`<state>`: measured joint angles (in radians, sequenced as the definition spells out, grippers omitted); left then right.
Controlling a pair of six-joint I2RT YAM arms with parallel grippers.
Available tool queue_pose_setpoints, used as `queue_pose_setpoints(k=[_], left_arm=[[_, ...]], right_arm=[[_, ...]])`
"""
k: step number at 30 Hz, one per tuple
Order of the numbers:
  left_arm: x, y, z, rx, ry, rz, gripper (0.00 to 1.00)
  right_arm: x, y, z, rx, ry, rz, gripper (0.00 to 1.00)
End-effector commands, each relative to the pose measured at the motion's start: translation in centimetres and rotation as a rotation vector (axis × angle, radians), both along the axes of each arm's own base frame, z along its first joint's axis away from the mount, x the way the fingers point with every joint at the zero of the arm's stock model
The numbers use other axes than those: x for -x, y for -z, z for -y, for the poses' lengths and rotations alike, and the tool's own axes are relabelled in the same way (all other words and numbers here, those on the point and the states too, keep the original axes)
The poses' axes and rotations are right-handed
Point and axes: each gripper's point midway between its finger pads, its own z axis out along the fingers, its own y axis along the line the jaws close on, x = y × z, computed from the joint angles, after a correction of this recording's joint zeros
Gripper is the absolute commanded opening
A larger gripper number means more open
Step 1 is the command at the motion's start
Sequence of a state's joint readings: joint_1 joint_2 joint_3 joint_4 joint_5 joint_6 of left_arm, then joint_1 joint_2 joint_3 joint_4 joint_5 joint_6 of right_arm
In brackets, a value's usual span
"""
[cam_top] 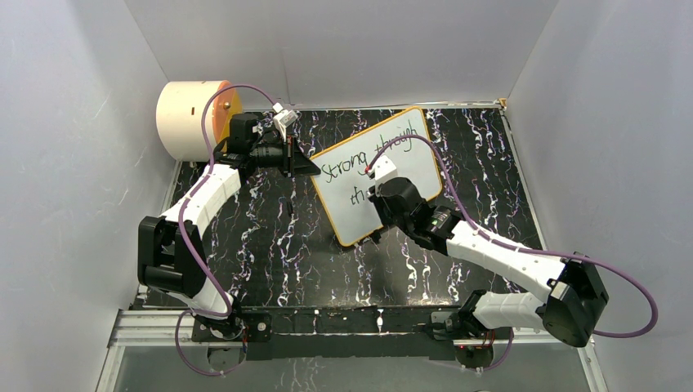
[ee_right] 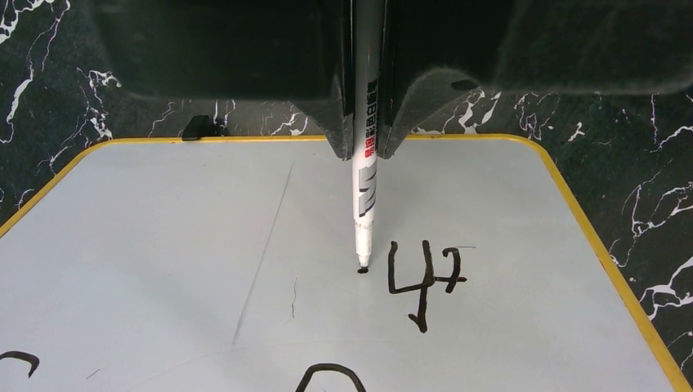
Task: Write a sentence on the whiteboard
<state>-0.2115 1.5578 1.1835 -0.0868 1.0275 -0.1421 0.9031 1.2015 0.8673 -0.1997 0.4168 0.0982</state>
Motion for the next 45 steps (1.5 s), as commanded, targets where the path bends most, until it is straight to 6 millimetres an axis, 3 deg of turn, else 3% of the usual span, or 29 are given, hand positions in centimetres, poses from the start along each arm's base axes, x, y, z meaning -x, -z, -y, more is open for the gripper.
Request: queue_pose_setpoints(k=[1,13,30,45], left_arm=[[0.7,-0.7,-0.1,0.005,0.007,0.005,0.0],[0.7,-0.7,-0.1,0.005,0.007,0.004,0.0],[0.7,-0.7,-0.1,0.007,0.01,0.005,0.0],[0.7,-0.8,-0.1,0.007,0.01,0.007,0.0]], right_arm=[[-1.3,-1.1,0.4,-0.028,0.043,0.051,0.0],[-1.7,-1.8,1.3,-0.058,0.077,0.078,0.0],[-2.4,-3.3,-0.3,-0.102,0.029,0.118,0.0],[-1.5,-3.1,-1.3,-0.11,-0.054,0.089,0.0]])
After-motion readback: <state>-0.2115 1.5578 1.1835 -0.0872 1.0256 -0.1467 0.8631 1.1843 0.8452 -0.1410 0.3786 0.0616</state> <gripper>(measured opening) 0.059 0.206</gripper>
